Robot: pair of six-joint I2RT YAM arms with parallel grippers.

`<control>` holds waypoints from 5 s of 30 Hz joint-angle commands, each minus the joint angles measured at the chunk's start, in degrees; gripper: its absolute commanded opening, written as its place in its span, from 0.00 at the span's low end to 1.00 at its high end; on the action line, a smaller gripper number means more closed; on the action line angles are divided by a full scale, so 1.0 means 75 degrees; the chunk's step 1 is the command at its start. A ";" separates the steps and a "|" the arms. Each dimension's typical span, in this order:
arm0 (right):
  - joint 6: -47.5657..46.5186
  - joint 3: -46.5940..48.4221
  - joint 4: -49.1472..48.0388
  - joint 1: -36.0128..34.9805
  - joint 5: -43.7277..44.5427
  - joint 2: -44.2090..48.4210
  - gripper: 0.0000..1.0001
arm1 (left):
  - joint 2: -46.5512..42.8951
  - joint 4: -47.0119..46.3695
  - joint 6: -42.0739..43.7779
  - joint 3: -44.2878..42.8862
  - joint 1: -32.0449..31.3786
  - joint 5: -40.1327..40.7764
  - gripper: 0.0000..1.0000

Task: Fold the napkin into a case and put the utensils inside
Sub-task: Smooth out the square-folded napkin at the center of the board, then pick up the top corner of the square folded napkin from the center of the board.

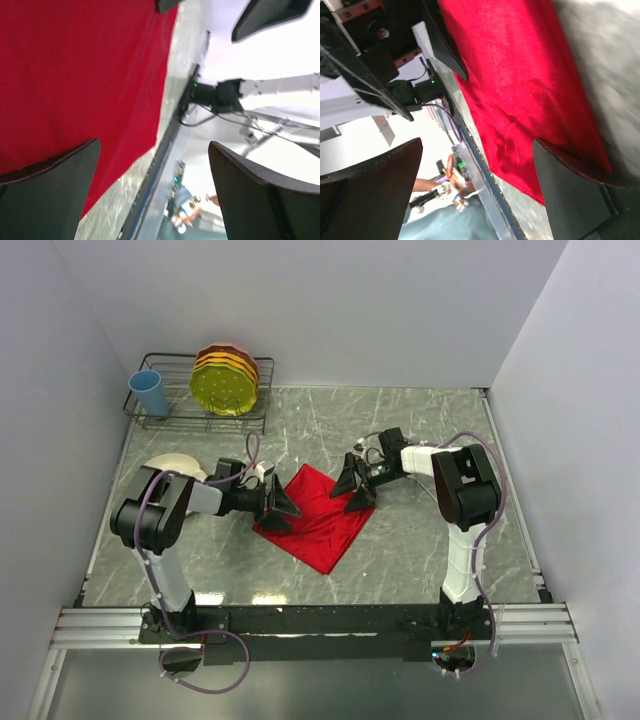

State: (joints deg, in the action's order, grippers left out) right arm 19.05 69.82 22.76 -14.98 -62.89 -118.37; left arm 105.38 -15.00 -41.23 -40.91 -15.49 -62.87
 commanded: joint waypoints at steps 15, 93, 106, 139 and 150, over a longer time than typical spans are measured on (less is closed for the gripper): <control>-0.1613 0.0686 0.1710 0.0147 0.0653 0.0054 1.00 | -0.0607 0.2388 0.2521 -0.0533 0.0741 -0.0582 0.99; 0.4259 0.0375 -0.4374 -0.0955 -0.0216 0.0580 1.00 | -0.0971 -0.0238 0.0130 -0.0699 0.0049 0.0344 0.99; 0.1353 -0.1118 -0.1689 -0.0242 0.0147 0.0783 1.00 | -0.0928 -0.0496 0.0387 0.0520 -0.0092 0.0449 0.99; -0.2036 0.0815 0.2355 0.0135 0.3814 0.2494 1.00 | -0.5953 0.2893 0.8415 0.0682 -0.4002 0.5886 0.67; -0.1777 0.1131 0.2297 0.0123 0.3920 0.2059 1.00 | -0.5006 0.1263 1.0185 0.1681 -0.5587 0.5770 0.44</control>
State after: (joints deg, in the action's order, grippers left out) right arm 6.94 75.18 39.24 -14.20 -34.46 -103.22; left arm 64.97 1.72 28.25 -28.14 -55.70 -19.14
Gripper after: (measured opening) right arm 0.997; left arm 0.435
